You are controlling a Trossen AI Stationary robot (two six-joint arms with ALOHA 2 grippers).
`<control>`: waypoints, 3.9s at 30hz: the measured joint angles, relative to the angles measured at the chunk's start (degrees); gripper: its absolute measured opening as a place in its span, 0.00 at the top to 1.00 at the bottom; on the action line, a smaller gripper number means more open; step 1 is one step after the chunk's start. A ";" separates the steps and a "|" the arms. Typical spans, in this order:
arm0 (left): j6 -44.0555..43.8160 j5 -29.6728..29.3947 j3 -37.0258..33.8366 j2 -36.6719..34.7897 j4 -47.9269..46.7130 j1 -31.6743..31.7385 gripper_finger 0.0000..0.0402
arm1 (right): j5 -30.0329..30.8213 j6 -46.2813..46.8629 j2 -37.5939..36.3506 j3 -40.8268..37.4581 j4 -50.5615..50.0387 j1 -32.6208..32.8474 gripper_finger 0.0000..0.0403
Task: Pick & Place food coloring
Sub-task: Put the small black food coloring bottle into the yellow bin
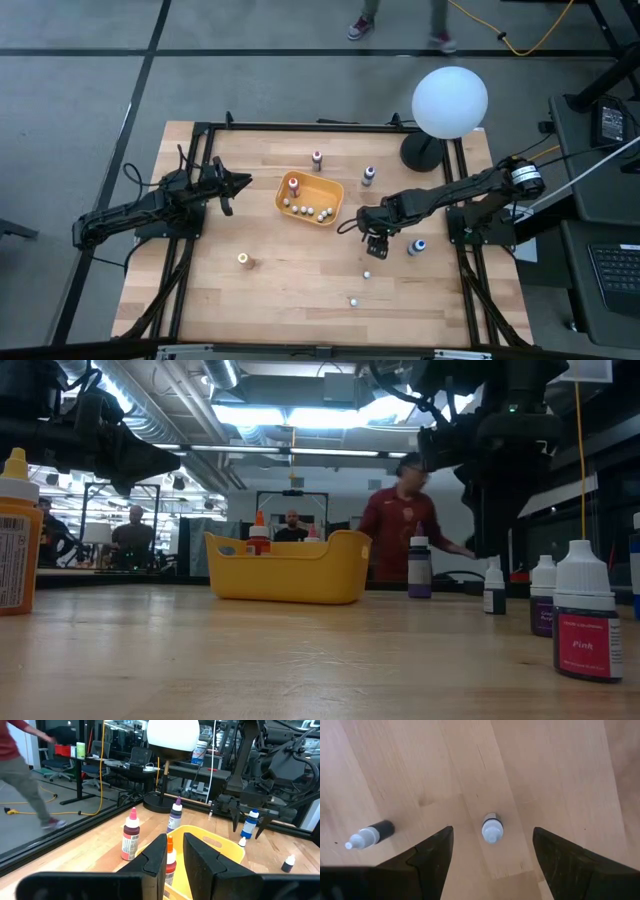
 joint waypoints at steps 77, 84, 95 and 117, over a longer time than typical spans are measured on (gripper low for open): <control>0.00 0.00 0.02 0.00 0.00 0.00 0.86 | 6.03 -19.40 7.45 24.05 -14.98 -8.69 0.80; 0.00 0.00 0.02 -0.02 0.00 0.00 0.85 | 5.55 -26.76 7.45 32.82 -16.22 -14.06 0.82; 0.00 0.00 0.01 0.00 0.00 0.00 0.85 | 2.47 -29.16 15.57 45.23 -17.11 -16.55 0.80; 0.00 0.00 0.00 -0.02 0.00 0.00 0.86 | -2.04 -30.23 35.29 59.14 -20.29 -17.26 0.80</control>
